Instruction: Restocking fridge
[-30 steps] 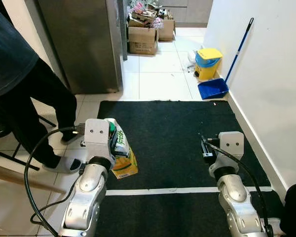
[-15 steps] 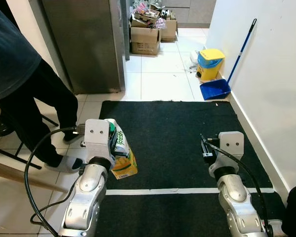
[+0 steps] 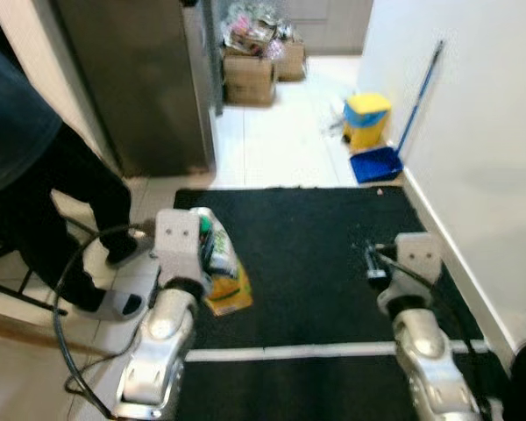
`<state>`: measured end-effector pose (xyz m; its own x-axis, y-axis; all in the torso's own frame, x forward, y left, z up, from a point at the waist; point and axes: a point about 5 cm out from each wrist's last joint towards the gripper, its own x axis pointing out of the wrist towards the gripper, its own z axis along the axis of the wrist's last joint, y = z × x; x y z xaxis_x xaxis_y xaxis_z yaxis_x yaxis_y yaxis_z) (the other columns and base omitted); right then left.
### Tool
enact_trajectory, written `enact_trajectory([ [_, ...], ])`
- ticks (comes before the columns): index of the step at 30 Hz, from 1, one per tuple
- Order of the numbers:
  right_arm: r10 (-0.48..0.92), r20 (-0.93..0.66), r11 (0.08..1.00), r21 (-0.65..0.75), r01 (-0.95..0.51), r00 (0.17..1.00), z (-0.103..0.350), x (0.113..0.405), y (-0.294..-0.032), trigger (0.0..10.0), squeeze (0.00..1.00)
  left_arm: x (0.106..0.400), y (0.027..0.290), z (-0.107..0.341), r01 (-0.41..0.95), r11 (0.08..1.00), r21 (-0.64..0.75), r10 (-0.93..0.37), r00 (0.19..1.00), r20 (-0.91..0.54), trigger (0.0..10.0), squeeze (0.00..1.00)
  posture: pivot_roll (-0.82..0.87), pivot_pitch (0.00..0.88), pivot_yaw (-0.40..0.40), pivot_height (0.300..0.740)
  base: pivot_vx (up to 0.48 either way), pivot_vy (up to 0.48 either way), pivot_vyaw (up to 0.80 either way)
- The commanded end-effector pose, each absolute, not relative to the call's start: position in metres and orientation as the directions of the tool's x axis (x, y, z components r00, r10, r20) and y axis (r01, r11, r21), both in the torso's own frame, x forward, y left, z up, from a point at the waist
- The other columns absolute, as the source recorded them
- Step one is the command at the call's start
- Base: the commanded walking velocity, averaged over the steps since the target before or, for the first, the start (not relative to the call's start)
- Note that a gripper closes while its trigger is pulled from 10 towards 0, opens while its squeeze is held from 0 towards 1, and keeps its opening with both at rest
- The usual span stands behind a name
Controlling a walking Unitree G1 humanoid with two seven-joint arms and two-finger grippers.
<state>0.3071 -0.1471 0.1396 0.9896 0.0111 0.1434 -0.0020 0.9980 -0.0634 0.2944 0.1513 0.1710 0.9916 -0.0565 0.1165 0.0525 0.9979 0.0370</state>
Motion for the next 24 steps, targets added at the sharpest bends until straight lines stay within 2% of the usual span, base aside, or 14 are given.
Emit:
enact_trajectory([
  [1, 0.020, 0.140, 0.998, -0.057, -0.012, 0.990, 0.1381, 0.3057, -0.1429, 10.0, 0.00, 0.2933, 0.1558, 0.1716, 0.032, 0.999, 0.044, -0.037, 0.991, 0.128, 10.0, 0.00, -0.09, 0.154, -0.001, 0.740, 0.461, 0.000, 0.00],
  [24, 0.017, 0.137, 0.999, -0.047, -0.011, 0.990, 0.1368, 0.3053, -0.1434, 10.0, 0.00, 0.2944, 0.1516, 0.1724, 0.046, 0.998, 0.044, -0.052, 0.990, 0.133, 10.0, 0.00, -0.09, 0.153, -0.001, 0.740, 0.455, 0.000, 0.00],
])
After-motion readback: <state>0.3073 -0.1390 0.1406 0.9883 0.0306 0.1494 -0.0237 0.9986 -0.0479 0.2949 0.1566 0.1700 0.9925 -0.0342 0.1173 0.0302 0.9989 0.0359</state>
